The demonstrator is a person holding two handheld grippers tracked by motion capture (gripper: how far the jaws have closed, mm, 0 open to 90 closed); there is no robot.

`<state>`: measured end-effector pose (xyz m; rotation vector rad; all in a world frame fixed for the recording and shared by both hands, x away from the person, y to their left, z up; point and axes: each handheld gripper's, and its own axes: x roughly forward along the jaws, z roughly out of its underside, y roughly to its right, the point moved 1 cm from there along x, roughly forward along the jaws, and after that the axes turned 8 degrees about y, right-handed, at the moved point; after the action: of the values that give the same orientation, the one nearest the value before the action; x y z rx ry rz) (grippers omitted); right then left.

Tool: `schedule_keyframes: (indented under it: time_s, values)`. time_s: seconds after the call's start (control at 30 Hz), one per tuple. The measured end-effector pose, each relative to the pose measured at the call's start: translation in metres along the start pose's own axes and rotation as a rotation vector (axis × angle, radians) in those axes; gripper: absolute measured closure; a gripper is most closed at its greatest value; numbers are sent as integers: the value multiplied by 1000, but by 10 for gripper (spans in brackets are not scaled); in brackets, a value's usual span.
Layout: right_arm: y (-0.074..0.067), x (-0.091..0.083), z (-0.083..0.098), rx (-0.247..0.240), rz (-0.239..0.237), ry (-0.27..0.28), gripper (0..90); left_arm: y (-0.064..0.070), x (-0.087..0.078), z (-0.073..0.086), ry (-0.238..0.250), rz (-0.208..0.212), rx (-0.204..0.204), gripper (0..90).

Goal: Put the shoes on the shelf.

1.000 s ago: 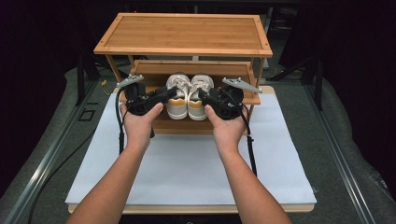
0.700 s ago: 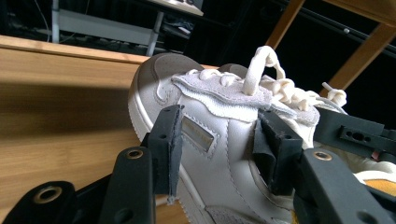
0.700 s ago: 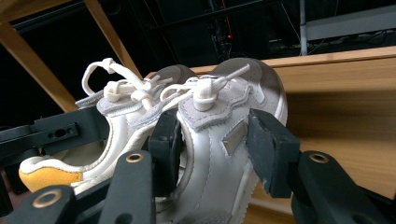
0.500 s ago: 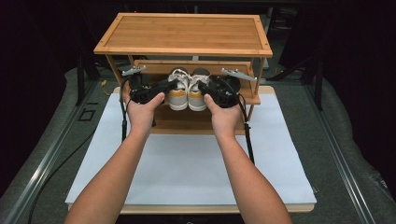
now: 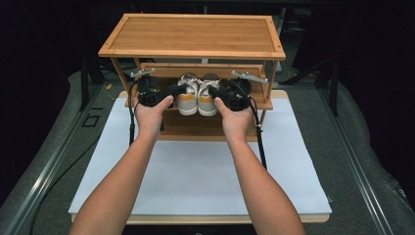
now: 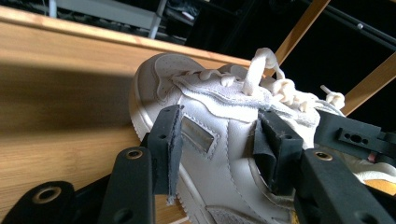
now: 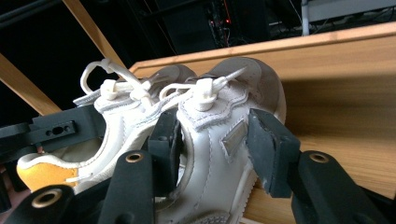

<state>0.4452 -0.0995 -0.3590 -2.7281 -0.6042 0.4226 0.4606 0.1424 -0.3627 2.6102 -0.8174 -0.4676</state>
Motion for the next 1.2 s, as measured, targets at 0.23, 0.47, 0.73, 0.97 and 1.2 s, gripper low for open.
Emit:
schedule_keyframes:
  time_s: [0.23,0.47,0.73,0.97,1.2]
  values:
    - [11,3,5,67,-7,-11,550,-4,5,4,0,4,-26,543]
    - [8,5,4,74,18,-14,547,0,8,4,7,-24,-31,542]
    - [8,10,2,92,41,-14,545,-4,15,1,7,-22,-59,539]
    - [8,10,-1,49,44,0,521,-3,14,0,25,-29,-40,474]
    - [9,0,-8,60,30,39,523,-3,7,-4,38,-24,-33,459]
